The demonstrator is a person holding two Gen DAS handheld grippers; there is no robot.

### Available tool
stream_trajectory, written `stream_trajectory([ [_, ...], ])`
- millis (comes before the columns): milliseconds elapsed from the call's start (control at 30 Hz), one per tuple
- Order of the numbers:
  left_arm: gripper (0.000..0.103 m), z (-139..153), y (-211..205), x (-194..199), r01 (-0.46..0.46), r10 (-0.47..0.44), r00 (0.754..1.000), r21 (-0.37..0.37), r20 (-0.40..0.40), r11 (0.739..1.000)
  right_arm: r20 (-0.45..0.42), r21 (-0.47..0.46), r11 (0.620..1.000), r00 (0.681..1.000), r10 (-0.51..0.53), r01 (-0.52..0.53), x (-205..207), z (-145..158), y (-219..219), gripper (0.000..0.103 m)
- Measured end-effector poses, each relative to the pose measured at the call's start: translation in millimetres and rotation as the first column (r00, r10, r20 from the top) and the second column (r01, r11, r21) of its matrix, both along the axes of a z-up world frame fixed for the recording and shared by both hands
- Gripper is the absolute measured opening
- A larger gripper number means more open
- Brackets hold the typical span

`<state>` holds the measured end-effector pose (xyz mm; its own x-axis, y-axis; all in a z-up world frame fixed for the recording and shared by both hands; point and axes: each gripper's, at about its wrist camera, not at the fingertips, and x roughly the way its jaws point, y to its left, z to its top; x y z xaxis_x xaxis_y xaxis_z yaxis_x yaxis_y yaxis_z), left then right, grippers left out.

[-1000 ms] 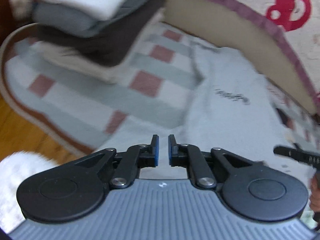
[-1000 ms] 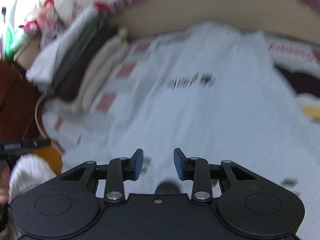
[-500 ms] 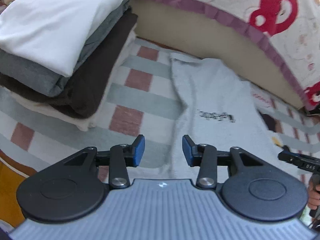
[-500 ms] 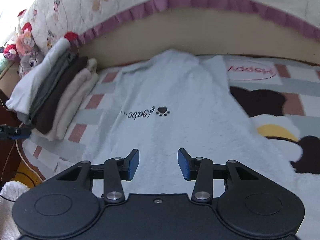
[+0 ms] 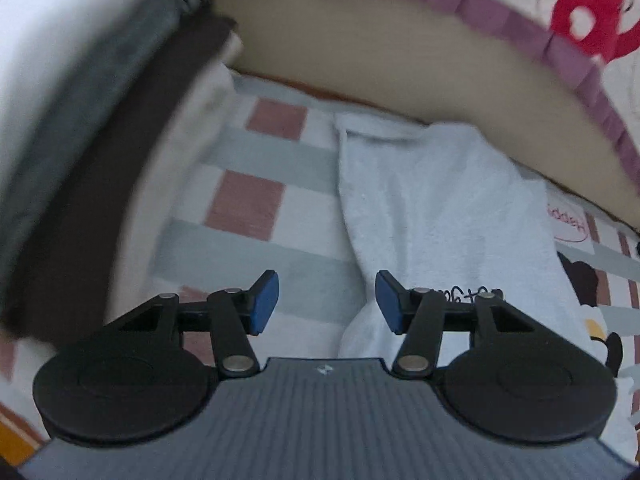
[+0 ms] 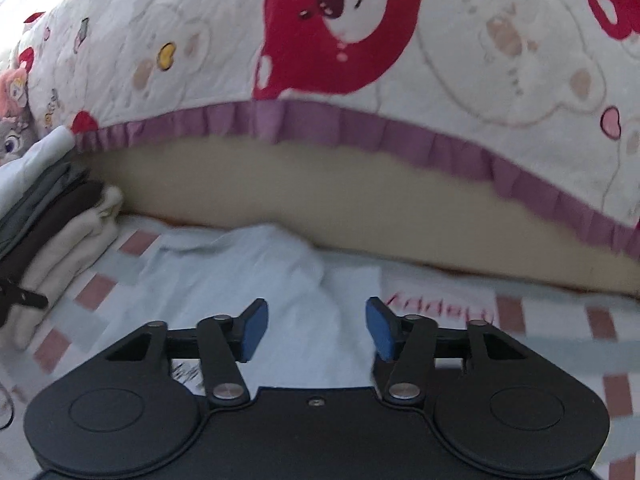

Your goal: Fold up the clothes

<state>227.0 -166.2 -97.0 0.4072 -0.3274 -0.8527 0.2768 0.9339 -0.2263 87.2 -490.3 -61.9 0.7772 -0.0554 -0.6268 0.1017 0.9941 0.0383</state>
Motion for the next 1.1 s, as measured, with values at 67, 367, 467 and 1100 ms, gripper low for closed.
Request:
stream_trajectory([
  [67,0.055,-17.2,-8.9,13.5,0.006,-0.006,1.0,-0.005,-0.02,1.0,-0.013,-0.004,1.0,1.0,-0.027,0.027,12.7,-9.4,-11.2,0.061],
  [367,0.058,-57.7,-29.0,46.1,0.081,-0.08,0.997,-0.078,0.019,0.994,-0.166,0.04,0.991,0.979,-0.12,0.128,59.8,-71.6,-60.7,0.01],
  [467,0.054,-68.5,-35.8,55.3,0.113,-0.109,0.993,-0.106,0.037,0.988,-0.185,0.091,0.99,0.979,-0.088,0.106,77.1,-82.4,-72.7,0.005],
  [1100,0.049,-97.8,-30.6,48.3,0.211,-0.196,0.976,-0.179,0.099,0.961,-0.22,0.102,0.978,0.963,-0.159,0.184,122.6,-144.0,-73.1,0.071],
])
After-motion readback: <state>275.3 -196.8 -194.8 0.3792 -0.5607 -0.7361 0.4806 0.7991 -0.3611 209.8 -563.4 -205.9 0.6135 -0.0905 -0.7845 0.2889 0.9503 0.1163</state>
